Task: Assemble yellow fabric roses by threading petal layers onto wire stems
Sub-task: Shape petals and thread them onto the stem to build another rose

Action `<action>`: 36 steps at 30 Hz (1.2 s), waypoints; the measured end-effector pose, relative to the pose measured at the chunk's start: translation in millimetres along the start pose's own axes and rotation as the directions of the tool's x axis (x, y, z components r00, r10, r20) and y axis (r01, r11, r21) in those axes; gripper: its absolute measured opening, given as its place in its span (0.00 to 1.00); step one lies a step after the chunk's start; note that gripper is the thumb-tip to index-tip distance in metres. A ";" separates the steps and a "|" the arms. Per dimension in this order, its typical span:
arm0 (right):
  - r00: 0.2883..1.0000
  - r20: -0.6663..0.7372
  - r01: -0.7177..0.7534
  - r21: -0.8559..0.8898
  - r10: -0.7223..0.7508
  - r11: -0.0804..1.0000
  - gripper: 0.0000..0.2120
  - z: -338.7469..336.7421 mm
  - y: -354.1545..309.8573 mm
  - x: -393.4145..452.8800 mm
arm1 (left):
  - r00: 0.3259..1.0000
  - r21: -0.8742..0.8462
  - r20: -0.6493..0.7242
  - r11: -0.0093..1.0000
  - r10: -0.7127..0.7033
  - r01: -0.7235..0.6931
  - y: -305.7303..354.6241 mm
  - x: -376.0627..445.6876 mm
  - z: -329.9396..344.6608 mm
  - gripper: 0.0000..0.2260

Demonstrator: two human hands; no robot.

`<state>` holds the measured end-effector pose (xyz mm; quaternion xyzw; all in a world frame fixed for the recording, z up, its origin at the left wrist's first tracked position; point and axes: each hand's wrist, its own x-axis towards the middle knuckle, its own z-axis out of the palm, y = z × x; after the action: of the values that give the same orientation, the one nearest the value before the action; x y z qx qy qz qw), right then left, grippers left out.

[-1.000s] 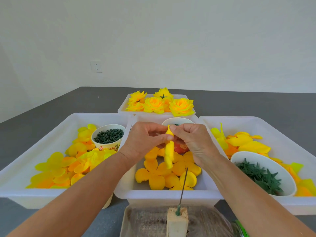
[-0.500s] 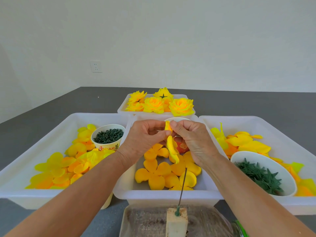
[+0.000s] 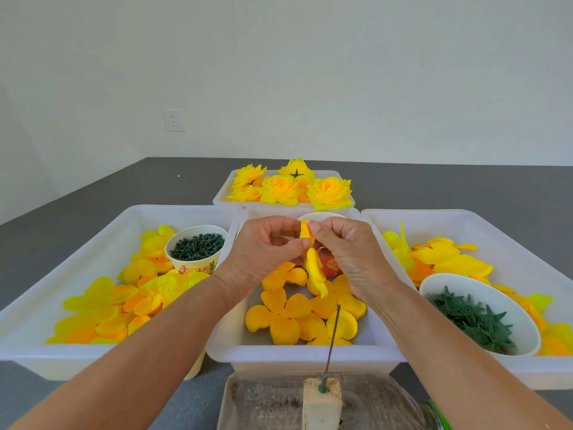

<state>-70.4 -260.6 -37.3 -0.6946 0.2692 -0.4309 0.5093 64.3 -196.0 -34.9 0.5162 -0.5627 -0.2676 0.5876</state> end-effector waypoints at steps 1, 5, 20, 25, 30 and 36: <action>1.000 -0.010 0.009 -0.018 -0.009 1.000 0.12 -0.1 0.6 0.2 | 1.000 -0.011 -0.004 1.000 -0.007 0.007 -0.1 0.1 0.1 0.09; 0.999 -0.018 0.034 -0.094 -0.036 0.995 0.12 0.0 2.0 2.1 | 0.999 -0.054 0.018 0.998 -0.041 0.042 0.3 0.5 0.6 0.06; 0.988 -0.020 0.134 -0.405 -0.155 0.904 0.11 2.9 6.5 1.6 | 0.891 -0.144 -0.020 0.883 -0.453 0.446 -0.7 7.0 -8.8 0.05; 0.946 -0.216 0.102 -0.508 -0.241 0.855 0.13 -0.5 7.5 6.2 | 0.856 -0.134 -0.068 0.855 -0.512 0.500 -3.2 9.0 -7.9 0.09; 0.916 -0.297 0.088 -0.508 -0.270 0.857 0.13 2.0 7.3 4.6 | 0.844 -0.101 -0.055 0.844 -0.534 0.527 -0.4 9.5 -7.0 0.05; 0.935 -0.272 0.105 -0.401 -0.228 0.910 0.15 6.4 8.5 4.4 | 0.840 -0.088 -0.070 0.842 -0.537 0.531 -0.6 9.2 -7.2 0.05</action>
<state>-62.2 -264.0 -44.5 -0.7234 0.3637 -0.5175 0.2767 73.2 -202.3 -30.7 0.6449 -0.3600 -0.4150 0.5314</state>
